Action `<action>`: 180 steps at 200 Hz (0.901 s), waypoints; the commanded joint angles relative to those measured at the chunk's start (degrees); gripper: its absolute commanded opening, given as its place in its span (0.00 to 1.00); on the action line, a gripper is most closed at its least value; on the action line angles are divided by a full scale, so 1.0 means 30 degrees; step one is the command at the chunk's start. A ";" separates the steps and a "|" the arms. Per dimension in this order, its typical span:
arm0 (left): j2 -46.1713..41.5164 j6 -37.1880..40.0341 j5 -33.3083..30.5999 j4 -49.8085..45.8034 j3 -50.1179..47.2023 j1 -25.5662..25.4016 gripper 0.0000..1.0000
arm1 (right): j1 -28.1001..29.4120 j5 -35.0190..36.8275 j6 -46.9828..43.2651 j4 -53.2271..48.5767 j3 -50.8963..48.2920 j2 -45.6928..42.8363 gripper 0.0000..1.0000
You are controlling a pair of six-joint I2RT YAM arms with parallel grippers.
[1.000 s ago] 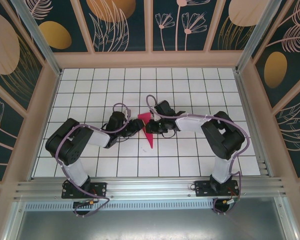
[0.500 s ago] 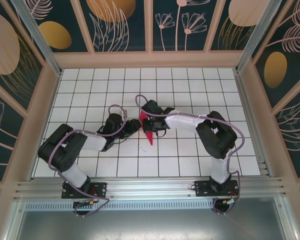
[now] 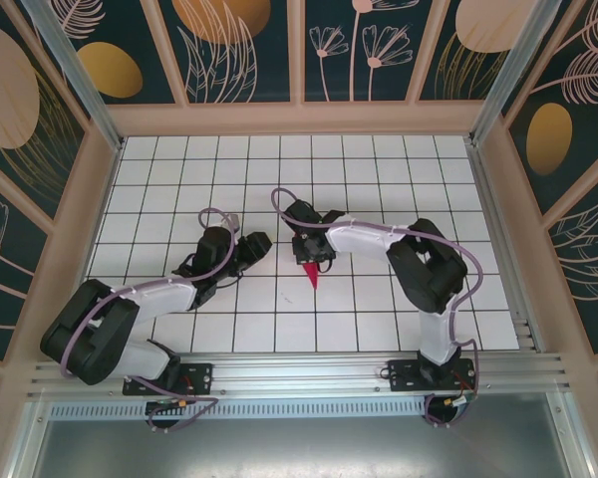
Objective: Fold a paper plane with a square sheet of paper (pick it up from the middle)
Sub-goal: Turn over the paper plane at the center of the table.
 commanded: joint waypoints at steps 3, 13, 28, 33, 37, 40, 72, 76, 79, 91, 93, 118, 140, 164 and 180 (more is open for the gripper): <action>-0.0624 0.0607 -0.0501 -0.0942 -0.0164 -0.0086 0.44 | -0.0111 0.0207 0.0291 -0.0724 0.0492 0.0690 0.21; -0.0662 0.0620 -0.0500 -0.1013 -0.0149 -0.0067 0.44 | -0.0111 0.0177 0.0305 -0.0737 0.0569 0.0916 0.24; -0.0625 0.0606 -0.0446 -0.0959 -0.0119 -0.0088 0.44 | -0.0111 0.0067 0.0267 -0.0809 0.0587 0.1177 0.24; -0.0594 0.0606 -0.0418 -0.0958 -0.0105 -0.0063 0.44 | -0.0111 0.0058 0.0284 -0.0810 0.0586 0.1254 0.25; -0.0563 0.0604 -0.0410 -0.0958 -0.0091 -0.0066 0.45 | -0.0097 0.0074 0.0263 -0.0832 0.0584 0.1337 0.25; -0.0575 0.0604 -0.0395 -0.0958 -0.0091 -0.0062 0.45 | -0.0110 0.0061 0.0247 -0.0825 0.0580 0.1383 0.24; -0.0481 0.0615 -0.0365 -0.0896 -0.0032 -0.0060 0.45 | -0.0025 0.0104 0.0087 -0.1296 0.0603 0.2638 0.20; -0.0457 0.0601 -0.0359 -0.0870 -0.0032 -0.0058 0.45 | -0.0013 0.0049 0.0086 -0.1217 0.0492 0.2772 0.19; -0.0466 0.0607 -0.0359 -0.0871 -0.0032 -0.0065 0.46 | 0.0003 -0.0034 0.0086 -0.1144 0.0364 0.2840 0.18; -0.0424 0.0607 -0.0308 -0.0867 -0.0047 -0.0040 0.46 | -0.0005 -0.0312 0.0157 -0.0875 0.0006 0.3156 0.16; -0.0438 0.0608 -0.0302 -0.0855 -0.0058 -0.0059 0.46 | 0.0003 -0.0319 0.0169 -0.0873 -0.0018 0.3202 0.15; -0.0446 0.0593 -0.0227 -0.0870 -0.0061 -0.0054 0.46 | -0.0016 -0.0315 0.0313 -0.0863 -0.0127 0.3676 0.16; -0.0598 0.0745 -0.0147 -0.1008 -0.0004 -0.0066 0.46 | 0.0008 -0.0188 0.0354 -0.1331 0.0359 0.3743 0.16; -0.1306 0.1209 -0.0666 -0.1831 0.0117 -0.0053 0.46 | 0.0009 0.0243 0.0263 -0.2041 0.1378 0.2712 0.20; -0.2003 0.1593 -0.1213 -0.2678 0.0201 -0.0045 0.46 | 0.0005 0.0492 0.0112 -0.2776 0.2330 0.1697 0.25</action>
